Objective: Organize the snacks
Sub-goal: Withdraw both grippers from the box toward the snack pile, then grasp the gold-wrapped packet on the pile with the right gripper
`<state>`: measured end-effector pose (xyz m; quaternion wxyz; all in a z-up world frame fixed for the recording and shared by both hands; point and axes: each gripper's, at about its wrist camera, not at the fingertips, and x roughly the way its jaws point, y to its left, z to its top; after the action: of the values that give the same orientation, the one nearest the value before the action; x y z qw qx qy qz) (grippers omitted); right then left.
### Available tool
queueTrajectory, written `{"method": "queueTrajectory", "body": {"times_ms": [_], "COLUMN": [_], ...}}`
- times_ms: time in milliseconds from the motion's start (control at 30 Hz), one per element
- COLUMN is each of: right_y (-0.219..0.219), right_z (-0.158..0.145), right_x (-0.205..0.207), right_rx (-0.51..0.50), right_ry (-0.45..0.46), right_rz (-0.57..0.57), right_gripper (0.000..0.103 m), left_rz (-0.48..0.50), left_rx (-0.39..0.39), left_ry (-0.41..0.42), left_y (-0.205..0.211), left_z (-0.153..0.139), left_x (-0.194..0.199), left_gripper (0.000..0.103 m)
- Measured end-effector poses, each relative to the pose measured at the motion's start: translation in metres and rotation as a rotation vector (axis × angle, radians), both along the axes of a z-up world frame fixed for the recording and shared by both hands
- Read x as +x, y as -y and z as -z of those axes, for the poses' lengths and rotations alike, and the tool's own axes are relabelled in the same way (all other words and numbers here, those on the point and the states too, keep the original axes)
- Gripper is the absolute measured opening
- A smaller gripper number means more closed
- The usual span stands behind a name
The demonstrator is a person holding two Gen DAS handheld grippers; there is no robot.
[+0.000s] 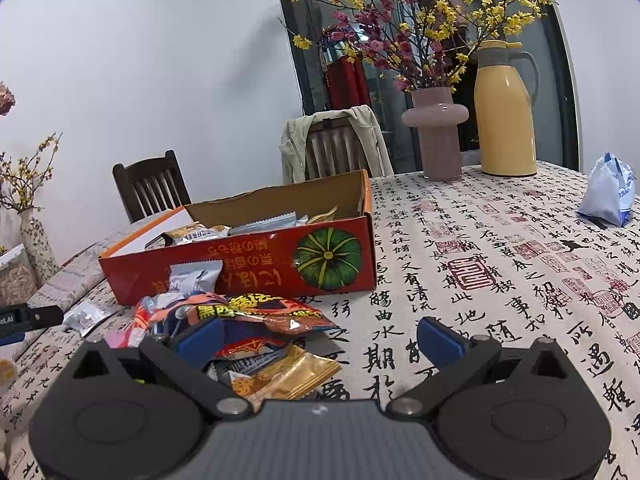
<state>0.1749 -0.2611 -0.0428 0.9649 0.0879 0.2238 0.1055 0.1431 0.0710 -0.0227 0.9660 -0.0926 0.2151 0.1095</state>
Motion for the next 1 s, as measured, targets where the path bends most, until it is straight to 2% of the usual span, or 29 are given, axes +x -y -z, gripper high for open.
{"method": "queueTrajectory", "body": {"times_ms": [367,567,700,833,1000], "right_y": [-0.003,-0.013,-0.017,-0.027,-0.034], "right_z": [0.000,-0.004,-0.013,-0.018,-0.010], "right_x": [0.002,0.002,-0.006,-0.008,0.003], "right_rx": [-0.022,-0.115,-0.103,-0.132,-0.158], "right_ry": [-0.012,-0.051,-0.054,-0.052,-0.138], "right_rz": [0.001,0.038,0.030,0.020,0.068], "right_gripper": [0.103,0.103,0.103,0.103,0.103], "left_rz": [0.011,0.018,0.027,0.034,0.039], "left_rx": [-0.032,-0.057,-0.079,-0.090,-0.097], "left_ry": [0.017,0.017,0.023,0.030,0.036], "left_y": [-0.004,-0.008,-0.011,-0.012,-0.013], "left_z": [0.000,0.000,0.001,0.001,0.001], "left_x": [-0.002,-0.002,-0.002,-0.004,-0.005], "left_gripper": [0.103,0.103,0.103,0.103,0.103]}}
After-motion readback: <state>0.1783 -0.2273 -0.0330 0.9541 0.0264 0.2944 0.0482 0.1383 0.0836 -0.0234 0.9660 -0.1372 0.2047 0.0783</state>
